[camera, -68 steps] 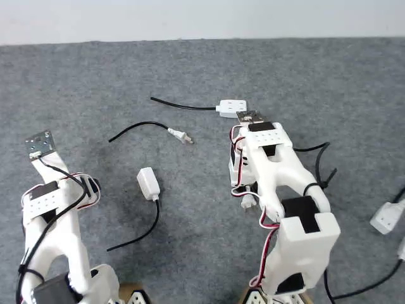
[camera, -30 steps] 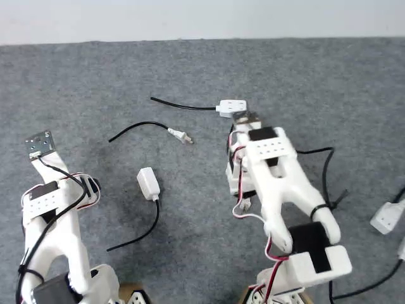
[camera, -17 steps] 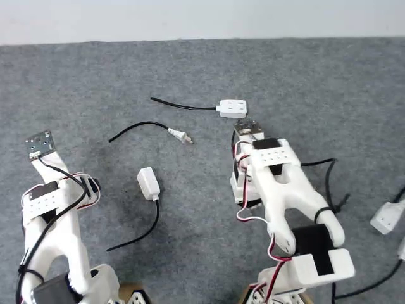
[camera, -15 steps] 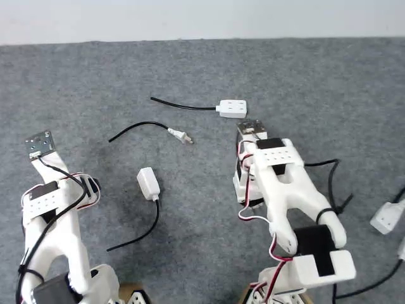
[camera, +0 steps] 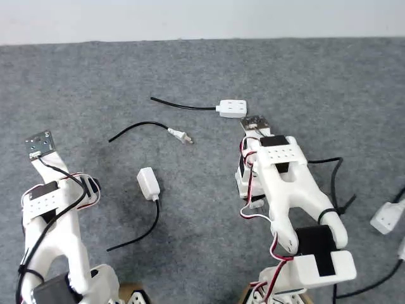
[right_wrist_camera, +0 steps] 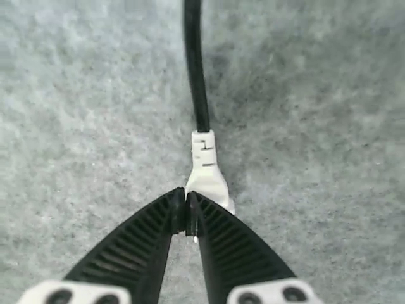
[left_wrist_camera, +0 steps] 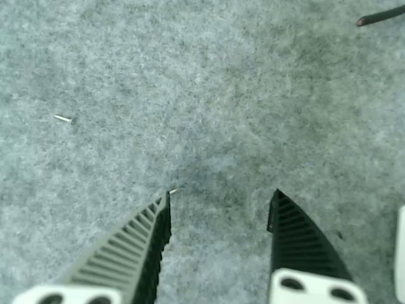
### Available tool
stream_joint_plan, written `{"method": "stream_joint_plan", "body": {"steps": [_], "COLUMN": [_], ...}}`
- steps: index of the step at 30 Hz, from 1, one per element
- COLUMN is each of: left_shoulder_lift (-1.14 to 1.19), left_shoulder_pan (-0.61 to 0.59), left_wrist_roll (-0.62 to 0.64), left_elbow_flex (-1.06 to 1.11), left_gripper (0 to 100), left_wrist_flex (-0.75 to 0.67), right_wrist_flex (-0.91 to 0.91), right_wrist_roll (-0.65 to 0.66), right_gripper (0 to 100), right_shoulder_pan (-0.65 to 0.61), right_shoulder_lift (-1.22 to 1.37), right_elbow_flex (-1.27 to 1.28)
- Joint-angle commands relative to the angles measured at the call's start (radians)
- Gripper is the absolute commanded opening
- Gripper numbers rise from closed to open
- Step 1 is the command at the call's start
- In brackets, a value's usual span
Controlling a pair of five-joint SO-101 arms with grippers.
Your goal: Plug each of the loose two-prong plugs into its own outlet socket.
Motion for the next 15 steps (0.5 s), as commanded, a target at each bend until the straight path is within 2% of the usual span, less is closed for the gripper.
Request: {"method": "stream_joint_plan", "body": {"steps": [1, 4, 15], "left_shoulder_lift": [-0.015, -0.015, -0.015], "left_shoulder_pan": [0.008, 0.008, 0.008], "left_wrist_roll": [-0.011, -0.011, -0.011], "left_elbow_flex": [-0.045, -0.045, -0.045], "left_gripper": [23, 23, 23], "left_wrist_flex": [0.005, 0.005, 0.005], "right_wrist_flex": [0.025, 0.018, -0.048], "right_wrist_roll": [0.006, 0.006, 0.014], "right_gripper": [5.4, 8.8, 8.9], "right_shoulder_pan": [0.01, 0.012, 0.041], "right_shoulder_lift": [-0.044, -0.038, -0.035], "right_elbow_flex": [-0.086, -0.092, -0.077]}}
